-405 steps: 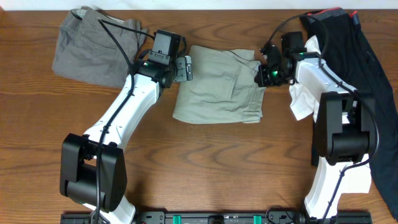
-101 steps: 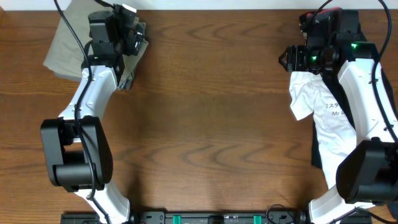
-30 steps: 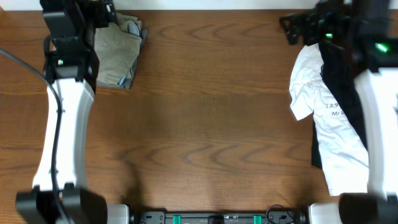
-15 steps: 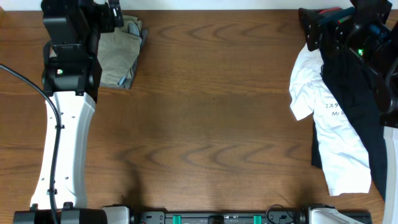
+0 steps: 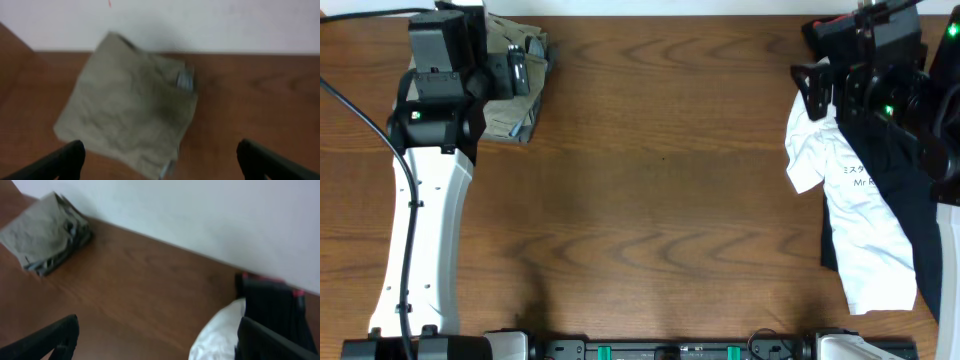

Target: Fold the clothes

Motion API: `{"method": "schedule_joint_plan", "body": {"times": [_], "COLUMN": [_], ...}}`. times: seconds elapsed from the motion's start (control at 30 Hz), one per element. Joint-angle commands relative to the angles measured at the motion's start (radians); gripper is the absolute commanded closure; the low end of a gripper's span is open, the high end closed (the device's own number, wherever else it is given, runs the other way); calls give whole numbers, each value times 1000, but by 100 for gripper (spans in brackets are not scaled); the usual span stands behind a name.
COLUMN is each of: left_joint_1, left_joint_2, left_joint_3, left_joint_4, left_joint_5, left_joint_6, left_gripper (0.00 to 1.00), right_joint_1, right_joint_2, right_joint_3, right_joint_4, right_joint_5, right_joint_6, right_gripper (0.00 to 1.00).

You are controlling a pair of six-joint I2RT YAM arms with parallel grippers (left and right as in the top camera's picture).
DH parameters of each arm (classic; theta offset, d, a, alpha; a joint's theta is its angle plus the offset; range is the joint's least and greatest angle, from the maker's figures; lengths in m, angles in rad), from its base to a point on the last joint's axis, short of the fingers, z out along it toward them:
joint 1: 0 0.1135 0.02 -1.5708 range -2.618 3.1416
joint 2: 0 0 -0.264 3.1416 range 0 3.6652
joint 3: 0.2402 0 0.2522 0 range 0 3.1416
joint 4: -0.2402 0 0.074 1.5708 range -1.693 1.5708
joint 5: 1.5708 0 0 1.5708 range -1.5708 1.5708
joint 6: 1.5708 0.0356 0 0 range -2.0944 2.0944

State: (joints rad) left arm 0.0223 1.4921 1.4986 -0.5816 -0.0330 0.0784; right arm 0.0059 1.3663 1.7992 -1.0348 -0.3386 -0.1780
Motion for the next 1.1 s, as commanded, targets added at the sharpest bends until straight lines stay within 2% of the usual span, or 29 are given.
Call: {"method": "schedule_joint_plan", "body": {"times": [0.0, 0.13, 0.4, 0.57, 0.8, 1.07], "left_joint_1": [0, 0, 0, 0, 0, 0], "left_joint_2": [-3, -3, -3, -3, -3, -3], "left_joint_3": [6, 6, 6, 6, 6, 6], "left_joint_4": [-49, -116, -161, -163, -163, -163], "left_joint_5": [-5, -5, -5, -5, -5, -5], "left_joint_6": [-5, -6, -6, -5, -6, -5], "left_gripper": [2, 2, 2, 2, 2, 2], "right_joint_1": [-1, -1, -5, -6, 3, 3], "right_joint_2": [-69, -191, -540, -677, -829, -975], "right_joint_3": [-43, -227, -876, -1220, -1561, -1725], "right_joint_4": [-15, 145, 736, 996, 1213, 1225], "right_joint_5": [41, 54, 49, 18, 6, 10], "right_joint_6": [-21, -81, -141, -141, -141, -140], "right_gripper": [1, 1, 1, 1, 1, 1]}}
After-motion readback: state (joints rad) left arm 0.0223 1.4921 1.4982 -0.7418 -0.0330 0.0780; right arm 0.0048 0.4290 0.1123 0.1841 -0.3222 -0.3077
